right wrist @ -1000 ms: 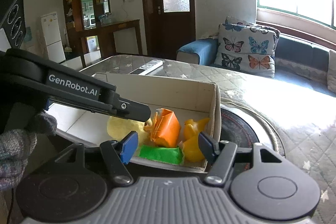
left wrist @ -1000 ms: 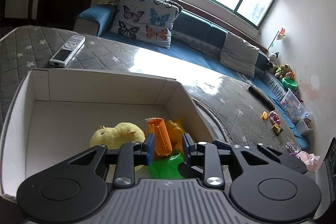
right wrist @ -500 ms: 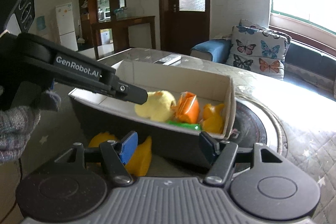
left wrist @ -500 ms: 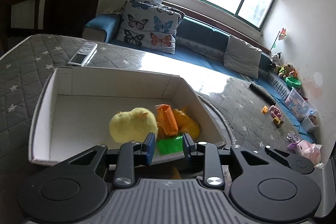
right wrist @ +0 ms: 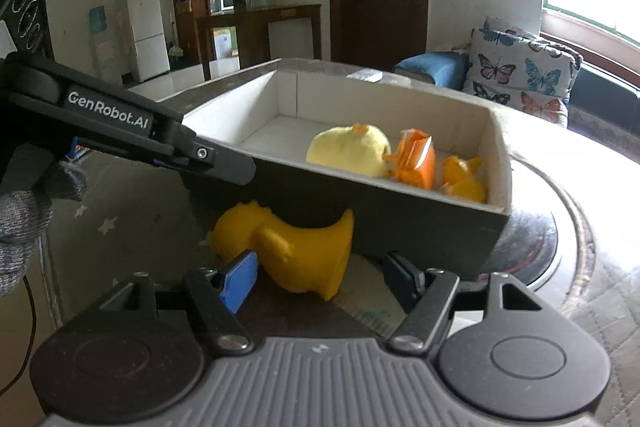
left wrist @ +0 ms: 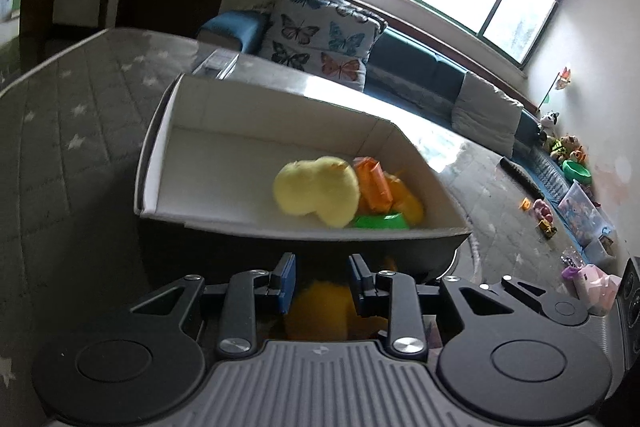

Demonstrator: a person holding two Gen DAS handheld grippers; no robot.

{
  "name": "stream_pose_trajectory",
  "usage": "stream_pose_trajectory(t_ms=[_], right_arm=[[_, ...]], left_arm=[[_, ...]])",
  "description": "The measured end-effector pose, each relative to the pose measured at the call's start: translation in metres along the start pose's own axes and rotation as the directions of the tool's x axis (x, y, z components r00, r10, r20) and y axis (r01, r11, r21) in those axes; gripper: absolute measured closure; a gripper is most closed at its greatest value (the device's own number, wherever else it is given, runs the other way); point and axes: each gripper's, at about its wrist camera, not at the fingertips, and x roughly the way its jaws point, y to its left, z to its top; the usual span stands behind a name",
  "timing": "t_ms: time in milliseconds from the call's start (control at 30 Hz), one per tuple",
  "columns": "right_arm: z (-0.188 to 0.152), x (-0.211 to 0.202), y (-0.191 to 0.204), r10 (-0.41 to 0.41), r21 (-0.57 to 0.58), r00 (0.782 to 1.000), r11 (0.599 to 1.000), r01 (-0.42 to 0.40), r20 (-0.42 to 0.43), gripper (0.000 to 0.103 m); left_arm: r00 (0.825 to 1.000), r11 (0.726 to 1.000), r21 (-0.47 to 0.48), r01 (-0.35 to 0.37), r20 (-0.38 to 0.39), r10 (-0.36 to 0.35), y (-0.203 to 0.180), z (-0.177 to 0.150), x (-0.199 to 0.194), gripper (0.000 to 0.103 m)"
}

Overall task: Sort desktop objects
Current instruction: 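Move the left gripper to the large orange rubber duck and grasp it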

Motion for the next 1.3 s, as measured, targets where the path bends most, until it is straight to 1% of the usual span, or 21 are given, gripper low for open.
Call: stream_pose_trajectory(t_ms=[267, 400, 500, 867, 1000, 1167, 1233, 1300], right_arm=[[-0.004, 0.01, 0.0, 0.0, 0.014, 1.0, 1.0, 0.0, -0.028, 0.034], [-0.006, 0.011, -0.002, 0.004, 0.02, 0.999, 1.0, -0.003, -0.033, 0.038], [-0.007, 0.009, -0.002, 0.007, 0.016, 0.999, 1.0, -0.006, -0.034, 0.039], [-0.012, 0.003, -0.009, -0.03, 0.006, 0.999, 1.0, 0.03, -0.037, 0.039], [-0.015, -0.005, -0.012, -0.044, 0.015, 0.998, 0.999, 0.045, -0.037, 0.039], [-0.019, -0.014, -0.017, -0.061, 0.017, 0.997, 0.998, 0.061, -0.039, 0.039], [-0.02, -0.016, -0.019, -0.062, 0.023, 0.997, 0.998, 0.063, -0.04, 0.039], [-0.022, -0.018, -0.022, -0.058, 0.031, 0.997, 0.998, 0.06, -0.04, 0.039]], left_arm=[[0.999, 0.999, -0.05, 0.021, -0.045, -0.023, 0.013, -0.006, 0.015, 0.071], [0.998, 0.997, -0.059, 0.039, -0.053, -0.042, 0.014, -0.008, 0.017, 0.071], [0.997, 0.996, -0.065, 0.053, -0.059, -0.057, 0.014, -0.009, 0.018, 0.07], [0.991, 0.995, -0.033, 0.089, -0.1, -0.092, 0.001, -0.02, 0.011, 0.071], [0.982, 0.99, -0.045, 0.132, -0.134, -0.137, -0.005, -0.026, 0.009, 0.071], [0.972, 0.985, -0.015, 0.17, -0.163, -0.171, -0.018, -0.033, 0.007, 0.071], [0.971, 0.985, -0.004, 0.171, -0.166, -0.169, -0.021, -0.033, 0.007, 0.071], [0.975, 0.987, -0.004, 0.162, -0.155, -0.161, -0.019, -0.03, 0.007, 0.071]])
